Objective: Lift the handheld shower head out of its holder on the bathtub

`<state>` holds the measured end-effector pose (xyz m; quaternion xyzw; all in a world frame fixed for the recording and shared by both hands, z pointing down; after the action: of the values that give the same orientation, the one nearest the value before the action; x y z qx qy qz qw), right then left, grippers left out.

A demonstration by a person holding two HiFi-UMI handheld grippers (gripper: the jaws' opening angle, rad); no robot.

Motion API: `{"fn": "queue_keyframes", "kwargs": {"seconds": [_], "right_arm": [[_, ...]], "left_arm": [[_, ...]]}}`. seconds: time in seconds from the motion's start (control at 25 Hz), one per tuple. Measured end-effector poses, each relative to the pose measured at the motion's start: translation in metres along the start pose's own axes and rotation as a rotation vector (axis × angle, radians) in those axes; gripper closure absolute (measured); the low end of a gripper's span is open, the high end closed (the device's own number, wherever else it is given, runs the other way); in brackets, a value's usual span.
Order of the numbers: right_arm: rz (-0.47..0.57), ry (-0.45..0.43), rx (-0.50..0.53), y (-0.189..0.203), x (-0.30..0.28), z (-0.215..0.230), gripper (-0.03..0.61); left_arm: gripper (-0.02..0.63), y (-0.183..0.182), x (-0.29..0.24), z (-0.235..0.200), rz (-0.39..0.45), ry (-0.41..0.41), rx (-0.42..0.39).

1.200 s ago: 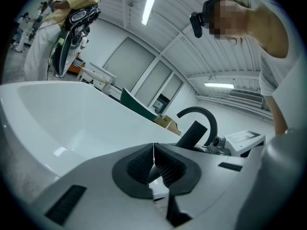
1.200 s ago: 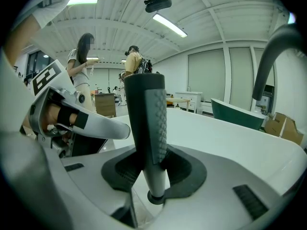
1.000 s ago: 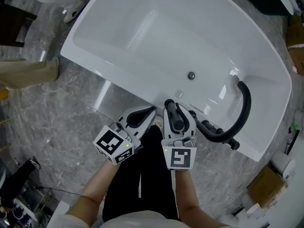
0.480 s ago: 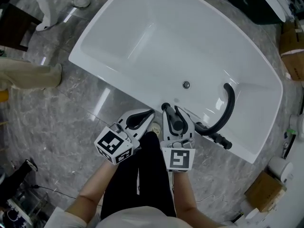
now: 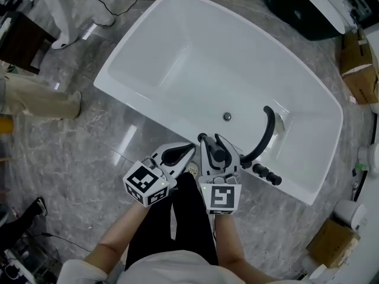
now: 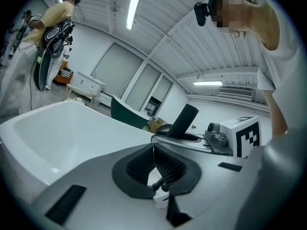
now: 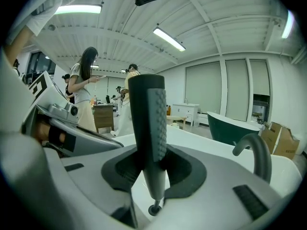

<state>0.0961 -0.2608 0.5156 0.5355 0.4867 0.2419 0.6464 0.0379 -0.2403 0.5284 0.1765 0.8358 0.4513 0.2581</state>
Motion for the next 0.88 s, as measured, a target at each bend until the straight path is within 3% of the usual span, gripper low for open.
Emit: {"fn": "queue_keyframes", "kwargs": {"seconds": [0.88], "right_arm": [[0.074, -0.011, 0.003, -0.083, 0.049, 0.014, 0.448]], "left_arm": [[0.603, -0.084, 0.020, 0.034, 0.103, -0.047, -0.102]]}}
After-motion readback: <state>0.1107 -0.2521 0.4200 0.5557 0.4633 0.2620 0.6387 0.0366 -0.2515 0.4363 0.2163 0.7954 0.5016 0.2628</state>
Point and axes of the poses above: the fingertips, and each gripper's own axes: x backward along the fingers, z to its right, y out of its underside, the point moved 2 cm from there along x, backward along the fingers, and after that the axes turned 3 degrees about -y, right-handed, at the moved point
